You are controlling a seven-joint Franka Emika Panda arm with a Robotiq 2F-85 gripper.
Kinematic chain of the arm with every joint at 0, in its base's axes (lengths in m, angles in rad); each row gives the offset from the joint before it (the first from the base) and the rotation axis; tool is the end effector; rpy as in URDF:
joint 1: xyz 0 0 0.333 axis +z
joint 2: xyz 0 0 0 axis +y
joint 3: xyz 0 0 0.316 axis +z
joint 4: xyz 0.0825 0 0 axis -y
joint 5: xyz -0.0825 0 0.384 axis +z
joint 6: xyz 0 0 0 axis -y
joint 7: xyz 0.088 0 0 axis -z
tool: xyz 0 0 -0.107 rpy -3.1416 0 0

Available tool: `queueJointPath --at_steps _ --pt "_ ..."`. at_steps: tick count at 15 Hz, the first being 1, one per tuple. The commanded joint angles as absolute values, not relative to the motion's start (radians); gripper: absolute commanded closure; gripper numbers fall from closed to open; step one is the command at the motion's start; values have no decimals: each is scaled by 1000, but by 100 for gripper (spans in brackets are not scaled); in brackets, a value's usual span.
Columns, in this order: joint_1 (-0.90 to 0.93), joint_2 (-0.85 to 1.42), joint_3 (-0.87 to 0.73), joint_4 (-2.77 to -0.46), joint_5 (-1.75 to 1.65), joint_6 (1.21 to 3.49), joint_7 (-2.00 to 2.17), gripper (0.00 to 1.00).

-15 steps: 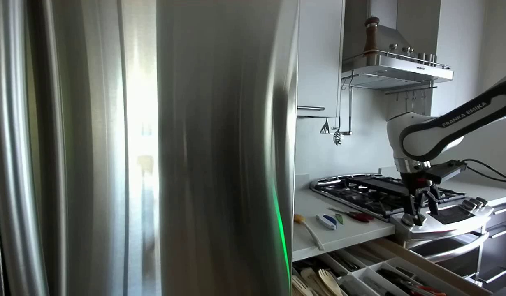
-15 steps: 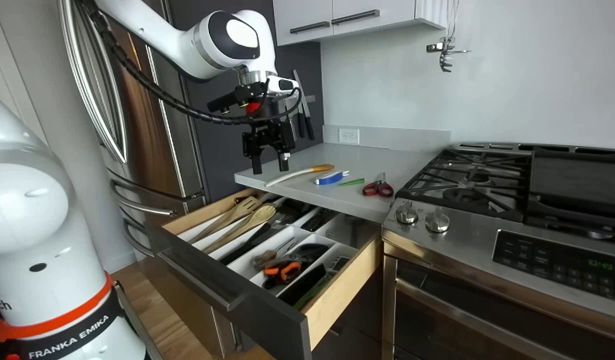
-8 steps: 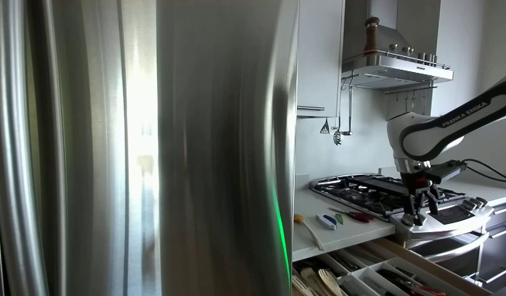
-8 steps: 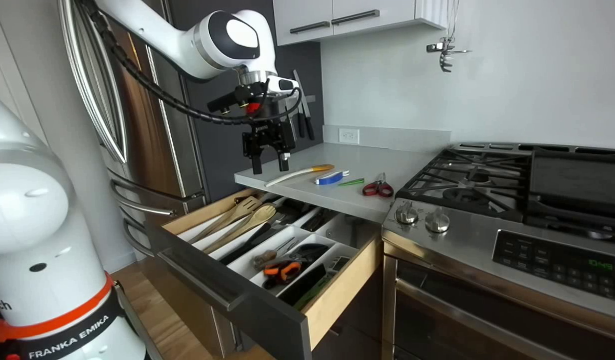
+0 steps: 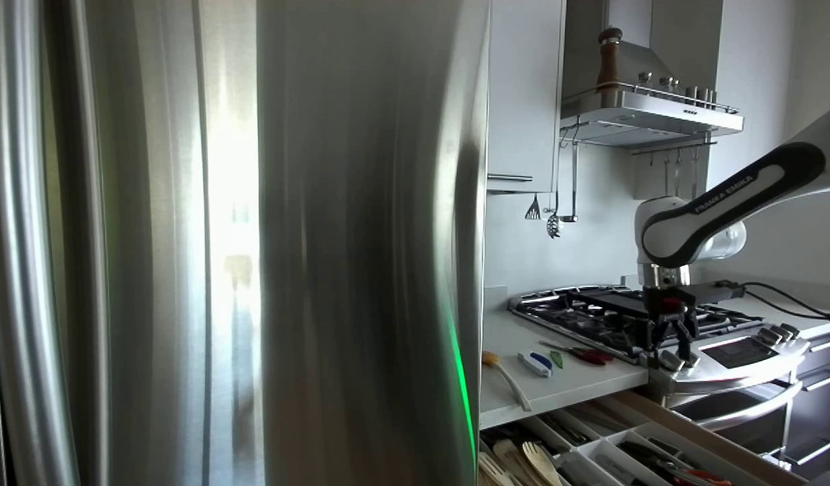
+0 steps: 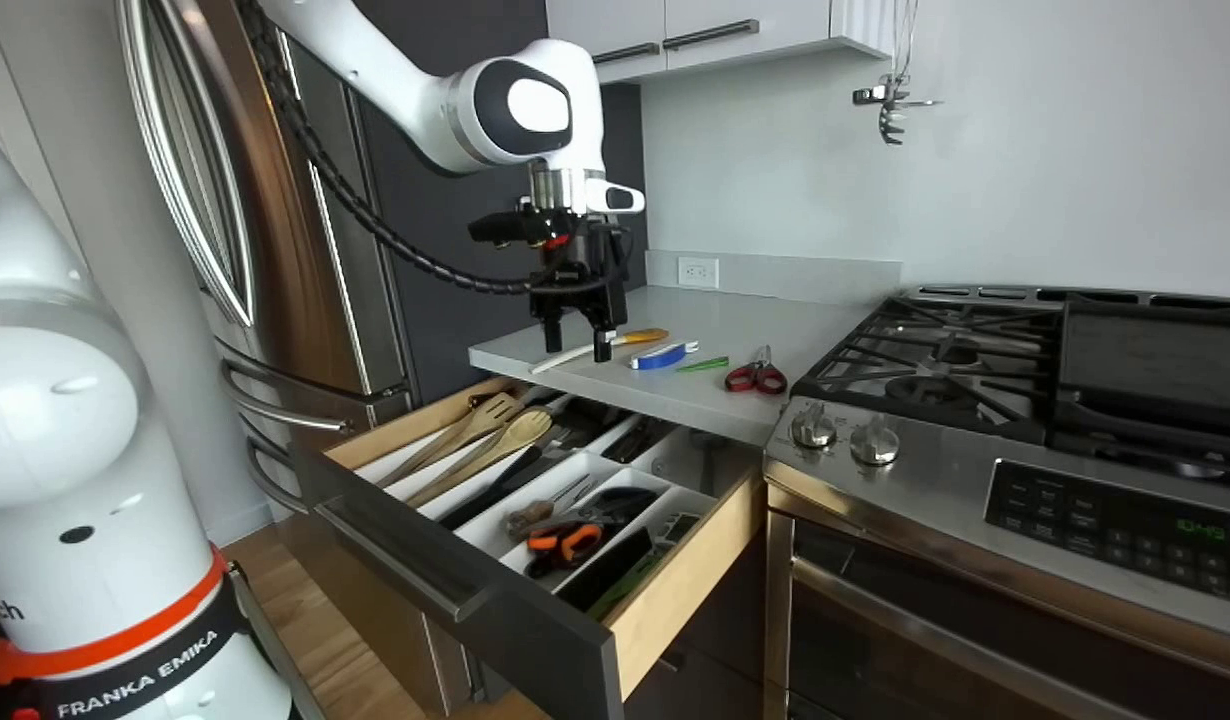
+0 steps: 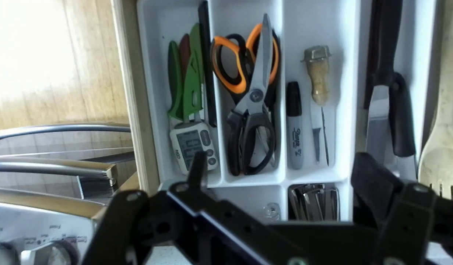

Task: Pick up the black scissors from the open drawer and put them on the table

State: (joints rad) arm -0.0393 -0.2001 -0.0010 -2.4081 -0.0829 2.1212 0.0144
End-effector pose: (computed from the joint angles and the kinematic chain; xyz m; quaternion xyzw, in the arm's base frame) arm 0.4537 -0.0220 0.3828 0.9985 -0.0041 -0.0438 0.0337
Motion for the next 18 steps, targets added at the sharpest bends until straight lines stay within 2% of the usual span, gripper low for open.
queueJointPath --at_steps 1,7,8,18 --pt "-37 -31 -38 -2343 49 2175 2 0" --pt "-46 142 -40 -2283 88 2198 71 0" --pt "-42 92 -36 -2318 73 2194 57 0" --pt "-35 207 -49 -2258 51 2241 185 0"
